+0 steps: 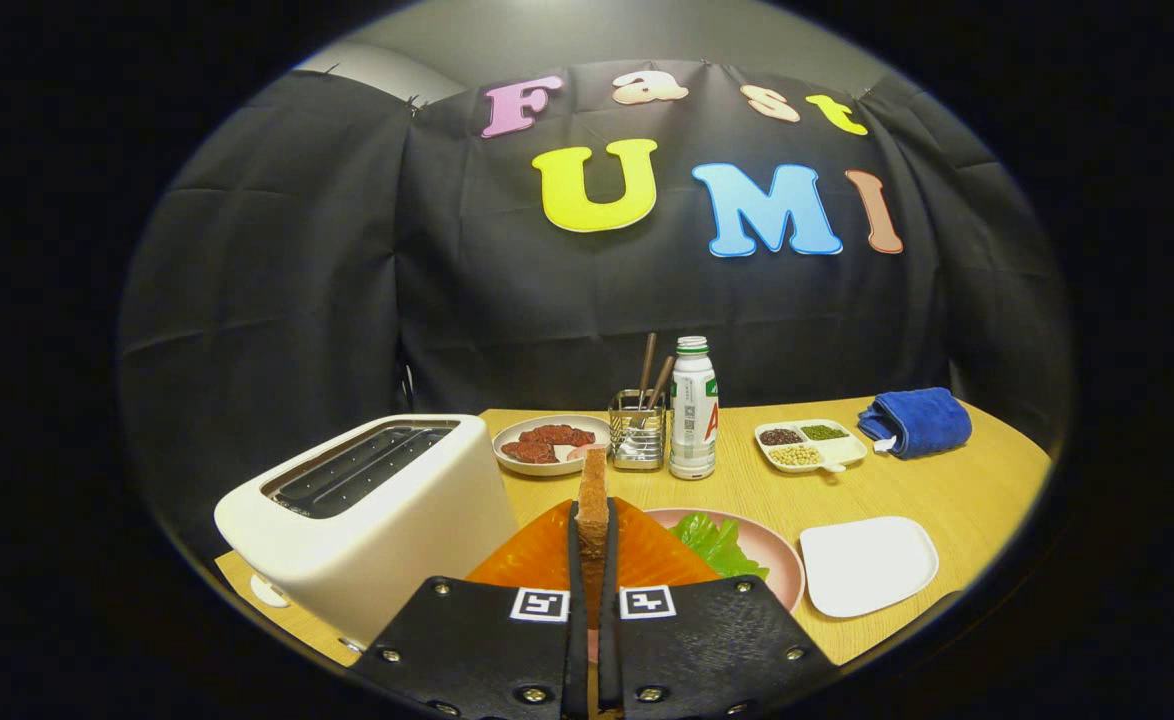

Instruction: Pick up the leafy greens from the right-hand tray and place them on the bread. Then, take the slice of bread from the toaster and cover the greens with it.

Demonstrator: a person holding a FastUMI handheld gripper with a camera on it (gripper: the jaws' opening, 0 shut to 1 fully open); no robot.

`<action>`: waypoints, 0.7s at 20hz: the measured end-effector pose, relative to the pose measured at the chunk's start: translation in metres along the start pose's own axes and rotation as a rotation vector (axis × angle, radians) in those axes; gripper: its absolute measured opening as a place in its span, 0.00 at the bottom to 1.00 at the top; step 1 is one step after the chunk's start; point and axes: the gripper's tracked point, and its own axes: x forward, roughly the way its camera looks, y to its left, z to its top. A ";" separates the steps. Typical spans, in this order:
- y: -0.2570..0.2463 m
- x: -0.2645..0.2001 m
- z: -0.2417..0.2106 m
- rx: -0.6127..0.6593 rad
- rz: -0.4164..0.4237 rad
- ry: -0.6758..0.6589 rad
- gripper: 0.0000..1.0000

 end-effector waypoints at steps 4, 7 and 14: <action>-0.008 0.002 -0.010 -0.005 0.000 0.004 0.04; -0.020 0.001 -0.014 -0.041 -0.023 -0.004 0.04; -0.054 0.001 -0.026 -0.081 -0.076 0.028 0.08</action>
